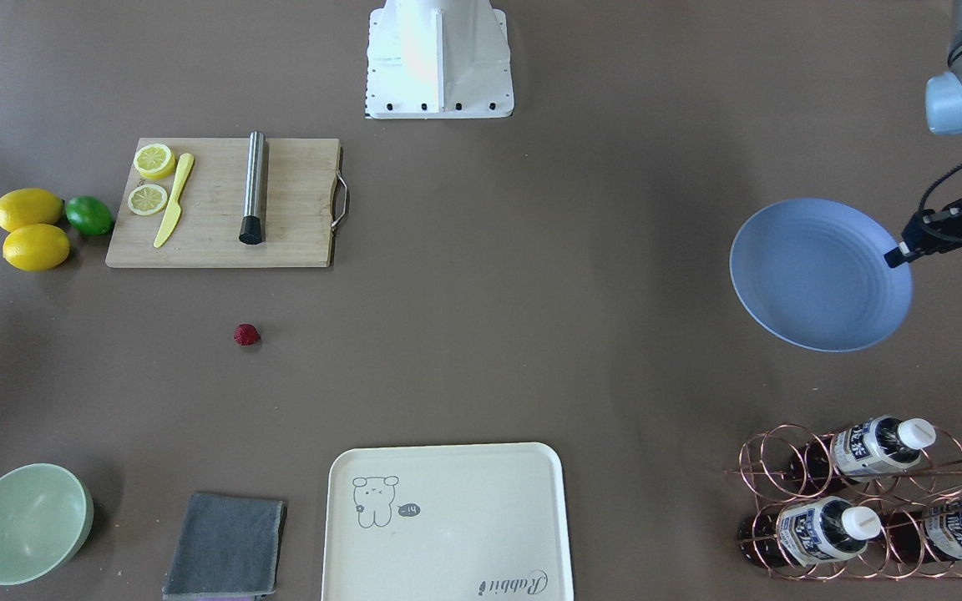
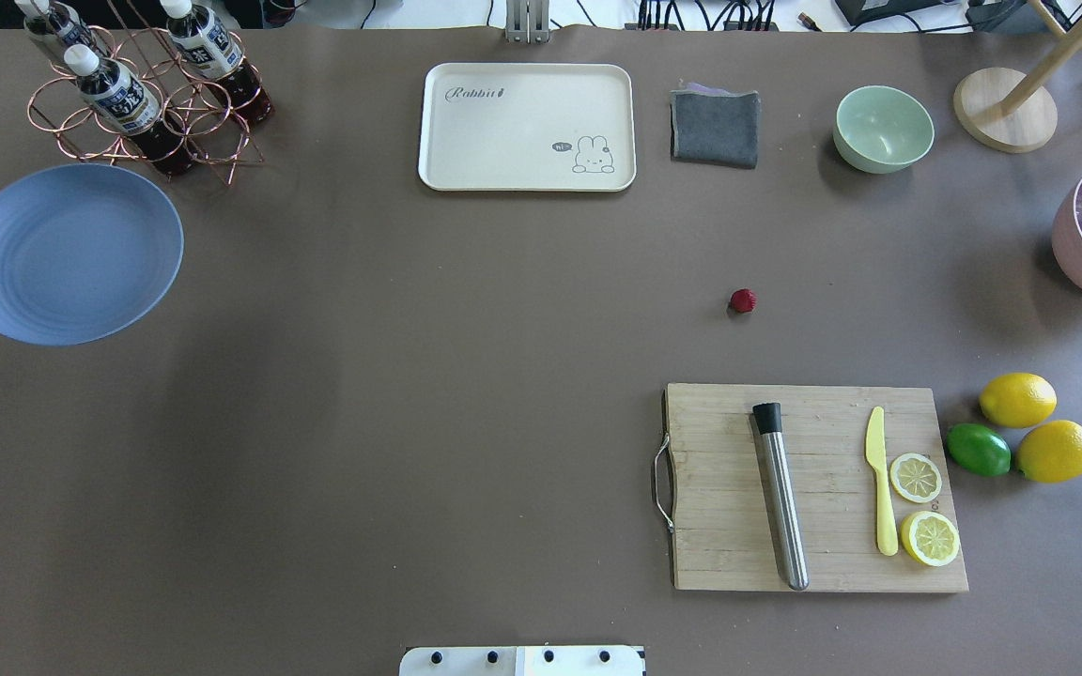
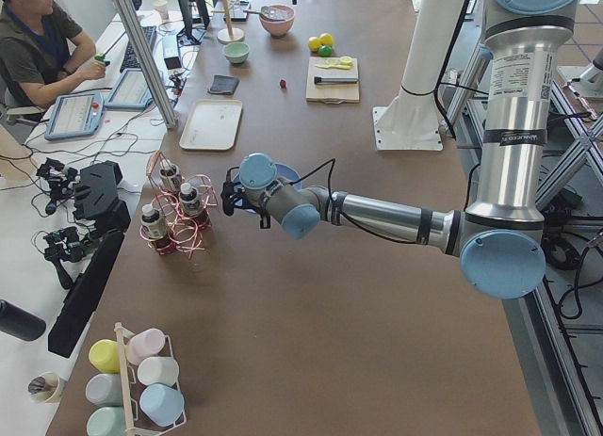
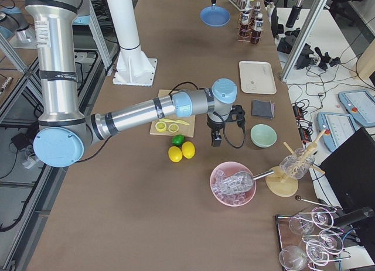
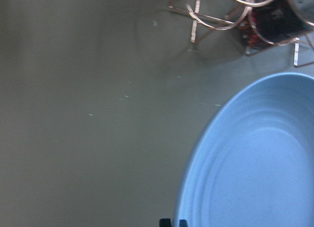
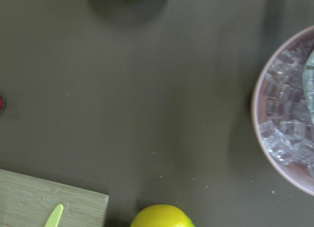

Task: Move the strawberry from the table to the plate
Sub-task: 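Grasp the blue plate rim with left gripper while right reaches for strawberry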

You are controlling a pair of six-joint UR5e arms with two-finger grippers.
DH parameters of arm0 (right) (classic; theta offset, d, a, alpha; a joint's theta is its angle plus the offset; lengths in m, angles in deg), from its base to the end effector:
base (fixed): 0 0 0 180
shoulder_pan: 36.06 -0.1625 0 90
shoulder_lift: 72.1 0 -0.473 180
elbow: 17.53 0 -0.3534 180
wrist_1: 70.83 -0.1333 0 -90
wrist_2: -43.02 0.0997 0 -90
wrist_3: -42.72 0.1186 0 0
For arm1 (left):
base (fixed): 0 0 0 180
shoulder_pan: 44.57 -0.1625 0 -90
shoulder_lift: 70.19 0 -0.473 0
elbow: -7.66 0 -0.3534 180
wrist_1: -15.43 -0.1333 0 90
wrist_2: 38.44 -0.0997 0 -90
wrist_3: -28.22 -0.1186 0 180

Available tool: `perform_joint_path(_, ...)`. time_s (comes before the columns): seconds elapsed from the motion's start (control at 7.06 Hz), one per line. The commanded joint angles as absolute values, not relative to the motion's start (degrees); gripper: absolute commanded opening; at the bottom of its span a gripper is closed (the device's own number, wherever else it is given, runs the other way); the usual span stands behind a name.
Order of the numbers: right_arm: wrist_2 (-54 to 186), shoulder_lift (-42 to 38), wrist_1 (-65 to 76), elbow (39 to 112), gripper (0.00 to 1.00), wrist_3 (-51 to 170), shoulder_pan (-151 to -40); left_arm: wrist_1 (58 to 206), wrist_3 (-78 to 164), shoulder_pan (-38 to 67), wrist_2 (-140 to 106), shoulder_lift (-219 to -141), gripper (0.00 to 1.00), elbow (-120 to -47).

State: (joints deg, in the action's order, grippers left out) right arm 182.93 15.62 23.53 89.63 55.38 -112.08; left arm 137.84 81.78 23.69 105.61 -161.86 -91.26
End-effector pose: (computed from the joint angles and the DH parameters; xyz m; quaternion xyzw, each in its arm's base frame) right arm -0.0718 -0.4646 0.5653 0.0194 -0.4344 -0.0657 0.8981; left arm 0.1437 -0.4611 0.5533 0.0003 0.5342 -0.0671 0.8427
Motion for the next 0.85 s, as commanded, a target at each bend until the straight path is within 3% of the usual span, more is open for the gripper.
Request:
perform_joint_path(0.0,182.1,13.8,12.1,89.3,1.00,74.2,-102.4,137.9,95.2,16.0,103.1,-165.4,0.00,-97.1)
perform_joint_path(0.28,174.2,7.4,8.7,87.2,1.00,86.6,-91.5,137.9,106.9,6.1,95.7,-172.6,0.00,-97.3)
perform_joint_path(0.71,167.6,-1.7,8.7,80.0,1.00,90.5,-84.9,137.9,113.0,-3.1,87.0,-177.0,0.00,-96.7)
